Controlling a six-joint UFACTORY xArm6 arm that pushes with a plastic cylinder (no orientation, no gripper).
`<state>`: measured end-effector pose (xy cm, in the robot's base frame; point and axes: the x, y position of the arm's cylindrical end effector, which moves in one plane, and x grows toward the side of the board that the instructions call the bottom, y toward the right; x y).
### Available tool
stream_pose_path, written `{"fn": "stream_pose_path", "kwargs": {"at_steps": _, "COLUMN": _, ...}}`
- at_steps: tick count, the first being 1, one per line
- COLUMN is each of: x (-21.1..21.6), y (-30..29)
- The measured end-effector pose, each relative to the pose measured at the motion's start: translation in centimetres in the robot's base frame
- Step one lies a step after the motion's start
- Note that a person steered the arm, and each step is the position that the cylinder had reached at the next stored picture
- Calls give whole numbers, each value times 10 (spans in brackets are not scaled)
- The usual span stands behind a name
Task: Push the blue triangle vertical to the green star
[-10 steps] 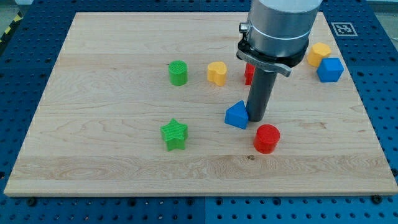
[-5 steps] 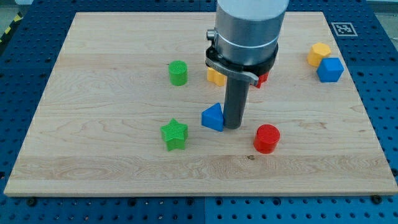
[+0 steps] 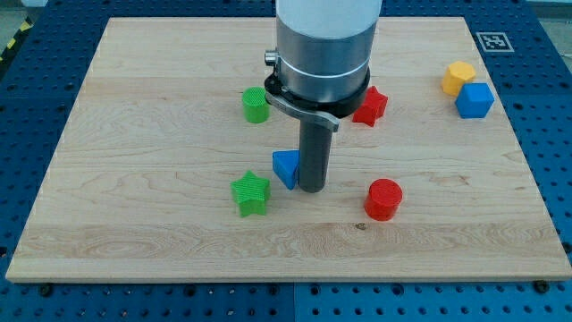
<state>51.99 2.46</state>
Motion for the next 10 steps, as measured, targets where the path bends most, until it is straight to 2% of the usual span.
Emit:
{"fn": "stream_pose_path", "kwargs": {"at_steps": 2, "x": -7, "y": -13}}
{"fn": "stream_pose_path", "kwargs": {"at_steps": 4, "x": -30, "y": -53}}
{"fn": "stream_pose_path", "kwargs": {"at_steps": 10, "x": -33, "y": -60}}
